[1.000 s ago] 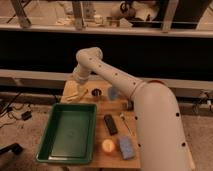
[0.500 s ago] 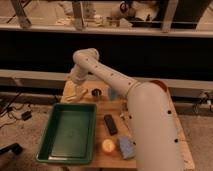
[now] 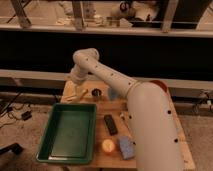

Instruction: Place banana in tray

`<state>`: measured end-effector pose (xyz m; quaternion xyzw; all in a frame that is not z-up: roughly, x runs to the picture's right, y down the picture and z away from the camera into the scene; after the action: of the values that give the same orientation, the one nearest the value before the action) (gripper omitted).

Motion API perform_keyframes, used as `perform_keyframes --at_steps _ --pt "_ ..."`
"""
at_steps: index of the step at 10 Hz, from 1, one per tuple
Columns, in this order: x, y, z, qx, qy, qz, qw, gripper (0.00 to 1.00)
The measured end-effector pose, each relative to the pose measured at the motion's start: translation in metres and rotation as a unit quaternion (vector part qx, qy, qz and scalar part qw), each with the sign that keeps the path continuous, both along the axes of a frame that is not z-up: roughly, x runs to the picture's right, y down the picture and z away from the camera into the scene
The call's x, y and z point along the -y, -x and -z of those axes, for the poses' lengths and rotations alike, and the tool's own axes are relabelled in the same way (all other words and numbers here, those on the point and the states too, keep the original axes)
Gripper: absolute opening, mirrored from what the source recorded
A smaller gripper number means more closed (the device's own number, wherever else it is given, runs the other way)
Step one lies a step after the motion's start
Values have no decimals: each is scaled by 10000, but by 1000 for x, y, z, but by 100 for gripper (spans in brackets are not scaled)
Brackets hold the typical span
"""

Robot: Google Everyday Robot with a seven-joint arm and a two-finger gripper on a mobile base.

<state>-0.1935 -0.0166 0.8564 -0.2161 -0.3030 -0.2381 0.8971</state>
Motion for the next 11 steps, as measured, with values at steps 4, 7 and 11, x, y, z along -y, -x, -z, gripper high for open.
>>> perform_keyframes --at_steps 4,7,11 --pt "1 19 -20 144 108 -48 9998 80" --pt "0 8 -36 126 251 -244 9993 80" --pt "-3 3 -51 142 433 -442 9980 80"
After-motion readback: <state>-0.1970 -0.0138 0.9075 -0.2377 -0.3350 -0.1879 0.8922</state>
